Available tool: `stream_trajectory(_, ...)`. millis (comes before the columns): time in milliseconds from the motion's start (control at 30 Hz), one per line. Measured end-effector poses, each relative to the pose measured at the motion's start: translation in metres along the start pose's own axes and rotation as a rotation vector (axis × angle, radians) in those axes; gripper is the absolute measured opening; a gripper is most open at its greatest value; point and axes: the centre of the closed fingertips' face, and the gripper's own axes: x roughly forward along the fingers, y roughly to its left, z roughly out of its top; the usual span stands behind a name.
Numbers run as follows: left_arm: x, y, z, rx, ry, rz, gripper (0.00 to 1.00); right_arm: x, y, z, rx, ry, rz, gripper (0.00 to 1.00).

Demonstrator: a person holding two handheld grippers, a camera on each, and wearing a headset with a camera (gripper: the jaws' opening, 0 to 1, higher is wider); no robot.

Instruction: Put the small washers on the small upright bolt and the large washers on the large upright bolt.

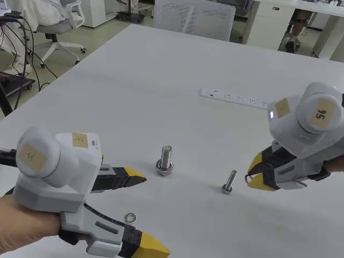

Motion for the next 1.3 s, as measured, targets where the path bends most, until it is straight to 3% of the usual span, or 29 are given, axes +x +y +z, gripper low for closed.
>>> stream_trajectory(367,-0.001,0.001,0.0,-0.005,-0.005,0.007,0.81,0.001,-0.012,0.016,-0.034,-0.006,-0.003,0.13)
stream_trajectory(733,-0.002,0.004,0.001,-0.012,-0.009,0.015,0.81,0.014,-0.024,0.015,-0.072,0.034,0.041,0.13)
stream_trajectory(1300,-0.001,0.005,0.0,-0.02,-0.008,0.02,0.81,0.022,-0.019,0.007,-0.081,0.067,0.084,0.13)
